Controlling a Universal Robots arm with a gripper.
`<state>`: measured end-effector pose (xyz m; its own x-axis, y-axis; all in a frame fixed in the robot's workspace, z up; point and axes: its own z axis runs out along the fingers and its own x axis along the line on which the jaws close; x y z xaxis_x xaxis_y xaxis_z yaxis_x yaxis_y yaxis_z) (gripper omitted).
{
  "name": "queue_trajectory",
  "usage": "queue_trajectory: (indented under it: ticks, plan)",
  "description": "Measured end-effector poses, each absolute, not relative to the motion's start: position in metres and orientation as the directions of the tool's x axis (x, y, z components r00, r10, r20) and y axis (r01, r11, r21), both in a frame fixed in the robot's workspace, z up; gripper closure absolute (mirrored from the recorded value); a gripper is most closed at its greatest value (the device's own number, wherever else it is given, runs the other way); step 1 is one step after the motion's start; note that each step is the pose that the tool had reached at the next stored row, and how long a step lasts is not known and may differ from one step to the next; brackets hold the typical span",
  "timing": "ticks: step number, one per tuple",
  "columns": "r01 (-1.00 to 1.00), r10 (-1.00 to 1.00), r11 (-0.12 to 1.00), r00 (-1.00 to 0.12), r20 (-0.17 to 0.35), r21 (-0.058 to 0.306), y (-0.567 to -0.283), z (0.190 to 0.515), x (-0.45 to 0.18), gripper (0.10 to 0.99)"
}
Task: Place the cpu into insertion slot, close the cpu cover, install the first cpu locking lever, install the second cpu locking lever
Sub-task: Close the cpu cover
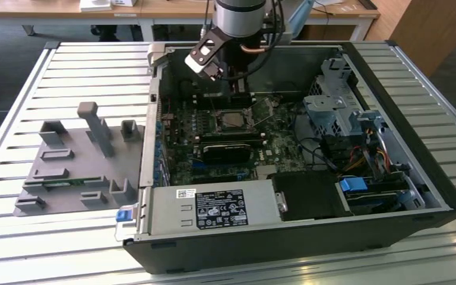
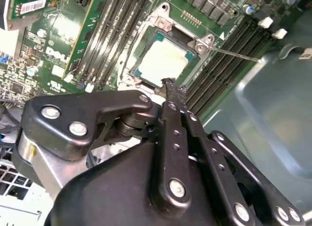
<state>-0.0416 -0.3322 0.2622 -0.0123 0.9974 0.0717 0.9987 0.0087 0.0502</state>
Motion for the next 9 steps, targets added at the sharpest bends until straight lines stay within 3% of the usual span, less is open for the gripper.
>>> queue_trajectory:
  ticks: [9]
  plan:
    - [0.999, 0.997, 0.009, -0.012, 0.072, 0.048, -0.3322, 0.2700, -0.0383, 0.980]
